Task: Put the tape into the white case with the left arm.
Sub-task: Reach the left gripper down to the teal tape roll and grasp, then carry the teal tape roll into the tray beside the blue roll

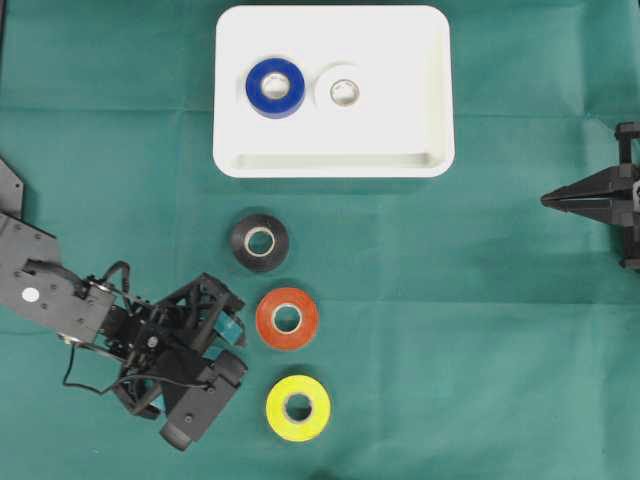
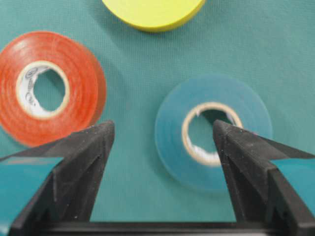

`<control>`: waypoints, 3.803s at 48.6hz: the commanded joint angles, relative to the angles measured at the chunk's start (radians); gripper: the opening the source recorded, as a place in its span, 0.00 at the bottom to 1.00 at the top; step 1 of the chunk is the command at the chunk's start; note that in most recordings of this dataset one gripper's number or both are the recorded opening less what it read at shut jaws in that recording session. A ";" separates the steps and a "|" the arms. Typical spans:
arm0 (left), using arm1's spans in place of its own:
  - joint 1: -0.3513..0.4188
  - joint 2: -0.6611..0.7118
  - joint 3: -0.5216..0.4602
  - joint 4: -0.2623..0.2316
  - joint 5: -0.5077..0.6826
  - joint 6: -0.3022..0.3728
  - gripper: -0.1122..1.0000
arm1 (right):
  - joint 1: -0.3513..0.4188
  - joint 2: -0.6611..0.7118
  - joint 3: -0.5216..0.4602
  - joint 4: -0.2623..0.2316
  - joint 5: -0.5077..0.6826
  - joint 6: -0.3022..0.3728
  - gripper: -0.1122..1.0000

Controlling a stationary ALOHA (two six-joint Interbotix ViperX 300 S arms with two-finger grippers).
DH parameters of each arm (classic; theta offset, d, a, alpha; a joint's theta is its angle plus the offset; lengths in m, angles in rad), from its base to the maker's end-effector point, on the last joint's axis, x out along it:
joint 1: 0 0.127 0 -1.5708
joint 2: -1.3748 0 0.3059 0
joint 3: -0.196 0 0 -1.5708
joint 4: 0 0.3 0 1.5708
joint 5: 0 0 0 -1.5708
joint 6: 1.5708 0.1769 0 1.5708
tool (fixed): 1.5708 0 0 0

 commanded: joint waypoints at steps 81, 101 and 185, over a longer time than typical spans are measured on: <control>0.038 -0.172 -0.037 0.003 0.091 0.005 0.30 | -0.002 0.006 -0.011 -0.003 -0.012 0.002 0.02; 0.253 -0.192 -0.020 0.003 0.087 0.008 0.30 | -0.002 0.006 -0.011 -0.003 -0.012 0.000 0.02; 0.795 0.041 -0.167 0.003 -0.031 0.202 0.30 | -0.002 0.003 -0.011 -0.003 -0.012 0.000 0.02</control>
